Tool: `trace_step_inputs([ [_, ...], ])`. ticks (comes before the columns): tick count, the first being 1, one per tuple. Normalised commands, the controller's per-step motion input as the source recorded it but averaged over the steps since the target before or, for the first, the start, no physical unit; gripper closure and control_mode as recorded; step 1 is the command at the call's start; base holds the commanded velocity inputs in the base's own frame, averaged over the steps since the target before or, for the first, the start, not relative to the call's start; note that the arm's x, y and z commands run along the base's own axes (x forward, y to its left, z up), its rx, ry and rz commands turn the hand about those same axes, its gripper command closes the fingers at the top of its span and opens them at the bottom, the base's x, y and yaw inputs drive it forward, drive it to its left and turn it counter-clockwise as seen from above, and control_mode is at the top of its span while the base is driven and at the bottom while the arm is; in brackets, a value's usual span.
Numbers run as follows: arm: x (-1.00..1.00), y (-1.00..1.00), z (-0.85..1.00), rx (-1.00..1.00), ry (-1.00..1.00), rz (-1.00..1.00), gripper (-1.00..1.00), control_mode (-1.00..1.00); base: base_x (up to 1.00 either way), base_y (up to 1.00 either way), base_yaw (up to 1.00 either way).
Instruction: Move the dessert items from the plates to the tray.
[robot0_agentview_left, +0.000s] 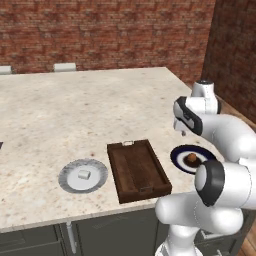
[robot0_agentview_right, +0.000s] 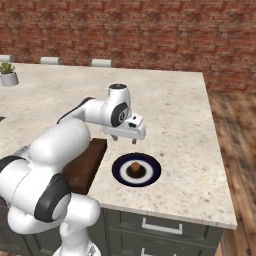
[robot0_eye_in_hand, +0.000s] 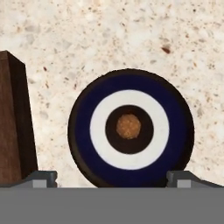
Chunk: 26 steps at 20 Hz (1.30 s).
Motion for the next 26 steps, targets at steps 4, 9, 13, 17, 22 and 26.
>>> trace_step_inputs([
  [4,0.05,-0.16,-0.20,0.00,0.02,-0.01,-1.00,-1.00,0.00,0.00,0.00],
  [9,0.05,-0.25,-0.30,0.02,0.01,-0.01,-1.00,-1.00,0.00,0.00,0.00],
  [13,0.12,-0.21,-0.41,0.05,0.00,-0.01,-1.00,-1.00,0.00,0.00,0.00],
  [17,0.16,-0.14,-0.46,0.05,0.00,0.00,-1.00,-1.00,0.00,0.00,0.00],
  [22,0.13,-0.02,-0.23,0.01,0.01,0.00,-1.00,-1.00,0.00,0.00,0.00],
  [26,0.00,-0.03,-0.09,0.00,0.05,0.00,-1.00,-1.00,0.00,0.00,0.00],
])
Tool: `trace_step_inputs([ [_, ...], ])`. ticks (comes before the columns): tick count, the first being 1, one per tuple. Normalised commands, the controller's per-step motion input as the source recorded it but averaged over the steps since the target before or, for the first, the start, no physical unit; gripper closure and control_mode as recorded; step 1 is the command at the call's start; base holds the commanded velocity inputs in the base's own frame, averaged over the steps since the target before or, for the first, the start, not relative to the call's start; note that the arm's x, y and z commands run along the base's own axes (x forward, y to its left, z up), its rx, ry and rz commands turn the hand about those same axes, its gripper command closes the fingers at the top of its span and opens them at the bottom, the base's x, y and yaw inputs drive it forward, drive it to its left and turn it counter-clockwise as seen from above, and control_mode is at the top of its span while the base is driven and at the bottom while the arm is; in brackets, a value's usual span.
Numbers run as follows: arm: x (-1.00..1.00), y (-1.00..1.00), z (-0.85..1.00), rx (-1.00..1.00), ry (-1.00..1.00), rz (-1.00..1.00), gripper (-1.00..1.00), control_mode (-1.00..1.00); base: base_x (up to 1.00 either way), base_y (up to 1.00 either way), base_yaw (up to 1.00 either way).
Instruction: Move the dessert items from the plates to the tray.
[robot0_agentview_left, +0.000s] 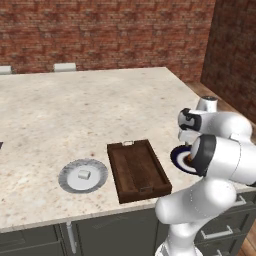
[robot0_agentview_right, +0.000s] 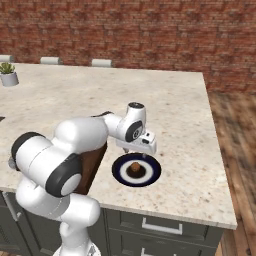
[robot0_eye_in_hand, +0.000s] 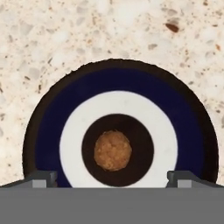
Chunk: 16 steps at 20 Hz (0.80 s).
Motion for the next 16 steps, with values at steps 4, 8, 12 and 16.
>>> trace_step_inputs([
  [4,0.00,0.00,-0.29,0.00,0.06,0.00,-1.00,-1.00,0.00,0.00,0.00],
  [8,0.00,0.00,-0.39,0.00,0.04,0.00,-1.00,-1.00,0.00,0.00,0.00],
  [12,0.00,0.00,-0.34,0.00,0.02,0.00,-1.00,-1.00,0.00,0.00,0.00],
  [16,0.00,0.00,-0.28,0.00,0.00,0.00,-1.00,-1.00,0.00,0.00,0.00],
])
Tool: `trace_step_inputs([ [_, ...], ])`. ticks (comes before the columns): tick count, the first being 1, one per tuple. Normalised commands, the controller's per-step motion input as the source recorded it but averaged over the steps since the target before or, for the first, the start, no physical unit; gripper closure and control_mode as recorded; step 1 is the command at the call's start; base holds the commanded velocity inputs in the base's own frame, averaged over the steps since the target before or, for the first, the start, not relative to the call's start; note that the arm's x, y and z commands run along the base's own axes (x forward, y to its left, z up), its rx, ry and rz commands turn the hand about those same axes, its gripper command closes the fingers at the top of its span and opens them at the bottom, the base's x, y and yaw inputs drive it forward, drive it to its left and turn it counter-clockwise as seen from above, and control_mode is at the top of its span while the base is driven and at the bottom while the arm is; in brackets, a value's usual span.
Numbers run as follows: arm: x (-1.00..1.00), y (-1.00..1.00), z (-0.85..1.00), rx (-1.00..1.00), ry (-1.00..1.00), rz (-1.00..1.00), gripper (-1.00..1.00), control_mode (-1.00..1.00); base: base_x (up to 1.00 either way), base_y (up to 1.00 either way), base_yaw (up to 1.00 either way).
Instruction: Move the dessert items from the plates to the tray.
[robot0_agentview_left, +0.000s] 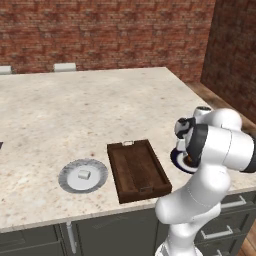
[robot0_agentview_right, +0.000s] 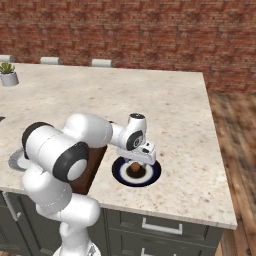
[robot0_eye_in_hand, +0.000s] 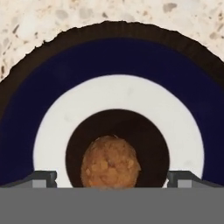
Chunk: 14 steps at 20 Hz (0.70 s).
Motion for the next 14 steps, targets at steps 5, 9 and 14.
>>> trace_step_inputs([
  [5,0.00,0.00,-0.25,0.00,0.00,0.00,-1.00,-1.00,0.00,0.00,0.00],
  [9,0.00,0.00,-0.17,0.00,0.00,0.00,-1.00,-1.00,0.00,0.00,0.00],
  [14,0.00,0.00,-0.06,0.00,0.00,0.00,-1.00,-1.00,0.00,0.00,0.00],
])
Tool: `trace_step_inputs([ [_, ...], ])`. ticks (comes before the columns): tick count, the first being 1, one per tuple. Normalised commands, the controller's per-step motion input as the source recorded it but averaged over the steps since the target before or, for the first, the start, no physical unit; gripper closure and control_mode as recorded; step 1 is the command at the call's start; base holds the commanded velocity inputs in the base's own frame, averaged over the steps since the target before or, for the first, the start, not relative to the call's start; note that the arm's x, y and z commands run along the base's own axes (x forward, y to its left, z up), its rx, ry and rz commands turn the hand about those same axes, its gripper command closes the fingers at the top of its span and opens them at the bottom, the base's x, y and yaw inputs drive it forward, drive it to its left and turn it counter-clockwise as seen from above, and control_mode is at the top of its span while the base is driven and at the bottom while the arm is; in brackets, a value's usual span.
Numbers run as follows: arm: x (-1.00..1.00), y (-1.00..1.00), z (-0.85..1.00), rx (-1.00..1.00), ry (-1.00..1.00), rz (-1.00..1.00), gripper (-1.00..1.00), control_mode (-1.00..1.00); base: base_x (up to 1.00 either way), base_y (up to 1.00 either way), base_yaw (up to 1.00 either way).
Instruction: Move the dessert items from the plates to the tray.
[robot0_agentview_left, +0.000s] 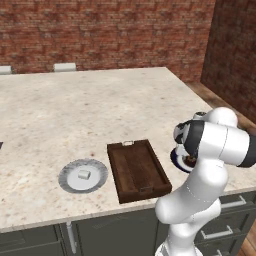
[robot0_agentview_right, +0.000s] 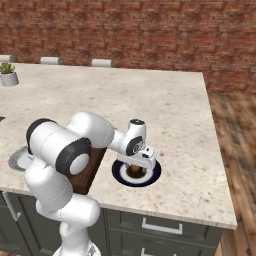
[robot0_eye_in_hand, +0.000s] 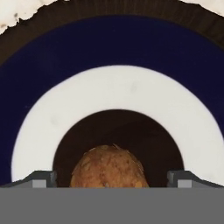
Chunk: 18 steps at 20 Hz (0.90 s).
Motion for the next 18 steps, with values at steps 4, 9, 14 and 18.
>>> trace_step_inputs([
  [4,0.00,0.00,0.00,0.00,0.00,0.00,-1.00,-1.00,0.00,0.00,0.00],
  [9,0.00,0.00,0.00,0.00,0.00,0.00,1.00,-1.00,0.00,0.00,0.00],
  [14,0.00,0.00,0.00,0.00,0.00,0.00,1.00,-1.00,0.00,0.00,0.00],
  [18,0.00,0.01,0.24,0.00,0.00,0.00,1.00,-1.00,0.00,0.00,0.00],
])
